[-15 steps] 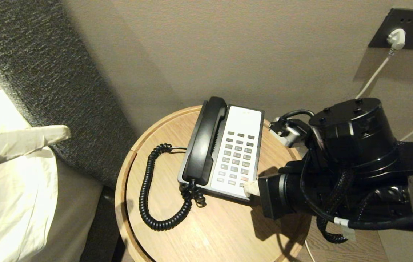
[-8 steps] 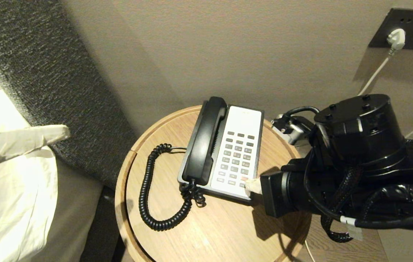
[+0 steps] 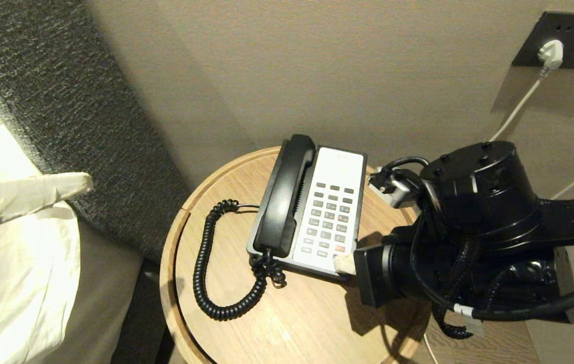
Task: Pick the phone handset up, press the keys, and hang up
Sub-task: End the call using the dial pad
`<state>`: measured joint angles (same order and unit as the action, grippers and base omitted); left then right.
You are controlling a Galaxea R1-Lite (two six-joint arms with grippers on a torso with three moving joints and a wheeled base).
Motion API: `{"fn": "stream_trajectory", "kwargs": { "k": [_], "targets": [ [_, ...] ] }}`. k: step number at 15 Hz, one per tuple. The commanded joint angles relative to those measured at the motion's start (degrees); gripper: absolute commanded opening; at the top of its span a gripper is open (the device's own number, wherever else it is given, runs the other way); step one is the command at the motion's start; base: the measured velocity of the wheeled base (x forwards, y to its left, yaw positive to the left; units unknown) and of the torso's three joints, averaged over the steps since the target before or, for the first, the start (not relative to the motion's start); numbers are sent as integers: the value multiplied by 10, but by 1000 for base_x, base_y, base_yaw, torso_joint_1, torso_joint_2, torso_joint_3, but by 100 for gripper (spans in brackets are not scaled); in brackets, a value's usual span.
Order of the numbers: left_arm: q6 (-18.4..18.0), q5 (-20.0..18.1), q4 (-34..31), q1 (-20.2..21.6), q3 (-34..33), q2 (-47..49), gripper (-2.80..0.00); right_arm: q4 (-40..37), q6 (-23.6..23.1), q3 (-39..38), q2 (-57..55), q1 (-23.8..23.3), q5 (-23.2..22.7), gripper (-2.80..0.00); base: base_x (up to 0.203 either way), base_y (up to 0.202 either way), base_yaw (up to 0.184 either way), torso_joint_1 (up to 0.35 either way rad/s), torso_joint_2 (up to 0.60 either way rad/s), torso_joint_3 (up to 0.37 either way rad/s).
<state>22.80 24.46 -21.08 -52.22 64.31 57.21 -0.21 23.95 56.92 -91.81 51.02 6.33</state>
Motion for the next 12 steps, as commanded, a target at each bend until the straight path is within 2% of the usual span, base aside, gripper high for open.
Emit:
{"fn": "stream_trajectory", "kwargs": {
  "k": [1, 12],
  "targets": [
    [1, 1, -1, 0, 0, 0, -280, -1, 1, -1, -6, -1, 1, -280, 0, 0, 0, 0, 0, 0],
    [2, 1, 2, 1, -1, 2, -280, -1, 2, 1, 18, -2, 4, -280, 0, 0, 0, 0, 0, 0]
  ]
}}
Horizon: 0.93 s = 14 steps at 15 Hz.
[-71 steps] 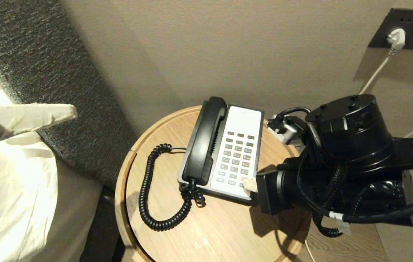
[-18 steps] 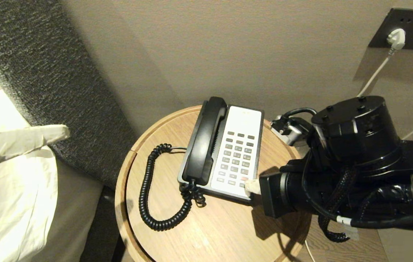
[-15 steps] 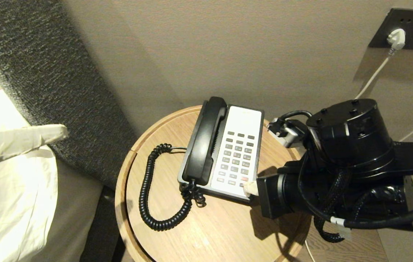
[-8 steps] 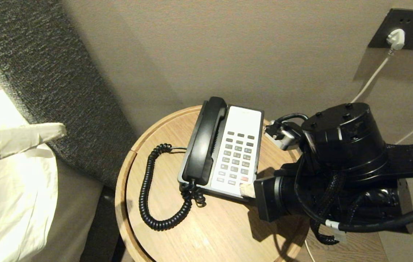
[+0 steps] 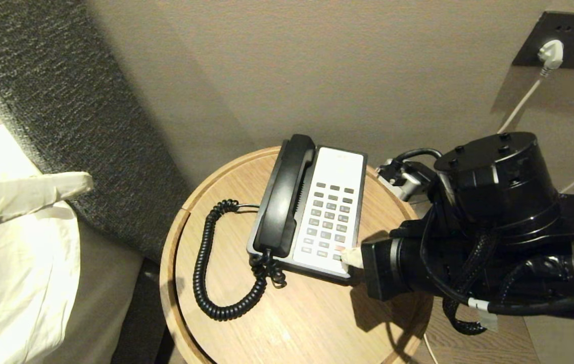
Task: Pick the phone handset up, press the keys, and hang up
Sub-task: End the call using the dial pad
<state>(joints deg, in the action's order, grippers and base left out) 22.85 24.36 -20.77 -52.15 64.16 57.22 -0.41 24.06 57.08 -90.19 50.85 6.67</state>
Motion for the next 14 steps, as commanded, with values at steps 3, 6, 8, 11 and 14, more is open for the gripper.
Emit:
{"fn": "stream_trajectory", "kwargs": {
  "k": [3, 6, 8, 11, 14],
  "targets": [
    [2, 2, -1, 0, -1, 2, -280, 1, 1, 0, -2, 0, 0, -280, 0, 0, 0, 0, 0, 0],
    [2, 2, -1, 0, -1, 0, -280, 1, 0, 0, -10, -2, 1, -280, 0, 0, 0, 0, 0, 0],
    [2, 2, -1, 0, -1, -3, -280, 1, 0, 0, -13, -2, 1, -280, 0, 0, 0, 0, 0, 0],
    [2, 2, -1, 0, -4, -5, -280, 1, -1, -1, -18, -2, 1, -280, 0, 0, 0, 0, 0, 0],
    [2, 2, -1, 0, -10, -10, -280, 2, -2, 0, -22, -1, 2, -280, 0, 0, 0, 0, 0, 0]
  ]
}}
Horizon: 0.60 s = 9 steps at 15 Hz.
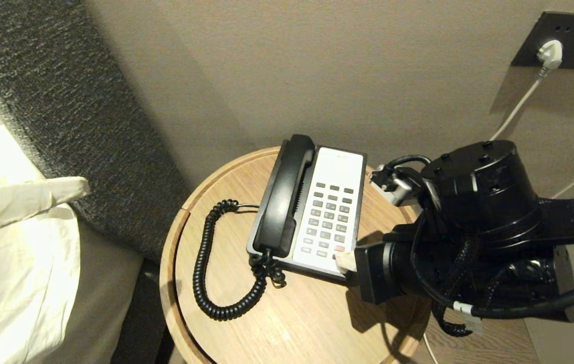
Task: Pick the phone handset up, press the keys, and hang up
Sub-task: End the call using the dial pad
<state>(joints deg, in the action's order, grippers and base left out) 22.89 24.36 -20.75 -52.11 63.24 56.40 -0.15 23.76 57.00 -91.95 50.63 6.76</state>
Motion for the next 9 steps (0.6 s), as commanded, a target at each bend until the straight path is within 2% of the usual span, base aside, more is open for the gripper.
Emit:
{"fn": "stream_trajectory", "kwargs": {
  "k": [1, 7, 9],
  "targets": [
    [1, 2, -1, 0, -7, -6, -280, 1, -2, 1, -4, 1, 1, -280, 0, 0, 0, 0, 0, 0],
    [1, 2, 0, 1, -14, -9, -280, -1, 4, 5, 27, -1, 2, -280, 0, 0, 0, 0, 0, 0],
    [5, 2, 1, 20, -23, -9, -280, -1, 5, 3, 49, -2, 2, -280, 0, 0, 0, 0, 0, 0]
  ]
}}
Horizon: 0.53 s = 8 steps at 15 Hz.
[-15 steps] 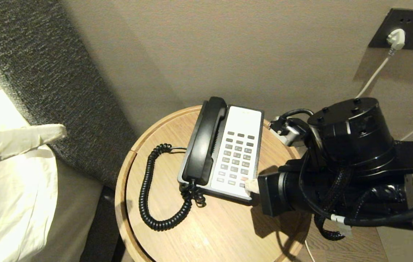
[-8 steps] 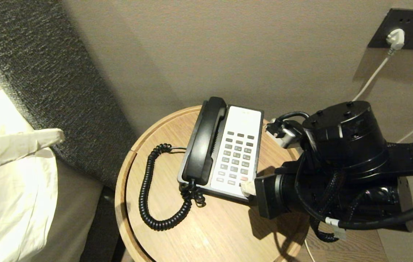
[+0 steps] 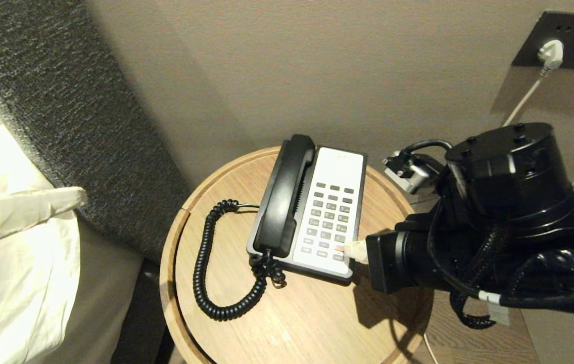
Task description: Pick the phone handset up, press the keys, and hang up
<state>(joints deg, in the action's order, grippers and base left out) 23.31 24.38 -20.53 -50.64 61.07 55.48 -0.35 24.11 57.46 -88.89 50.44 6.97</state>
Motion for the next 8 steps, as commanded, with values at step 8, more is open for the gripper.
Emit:
{"fn": "stream_trajectory", "kwargs": {
  "k": [8],
  "targets": [
    [38, 2, -10, 166, -76, -56, -280, 0, 8, -7, 100, -22, 26, -280, 0, 0, 0, 0, 0, 0]
  ]
}}
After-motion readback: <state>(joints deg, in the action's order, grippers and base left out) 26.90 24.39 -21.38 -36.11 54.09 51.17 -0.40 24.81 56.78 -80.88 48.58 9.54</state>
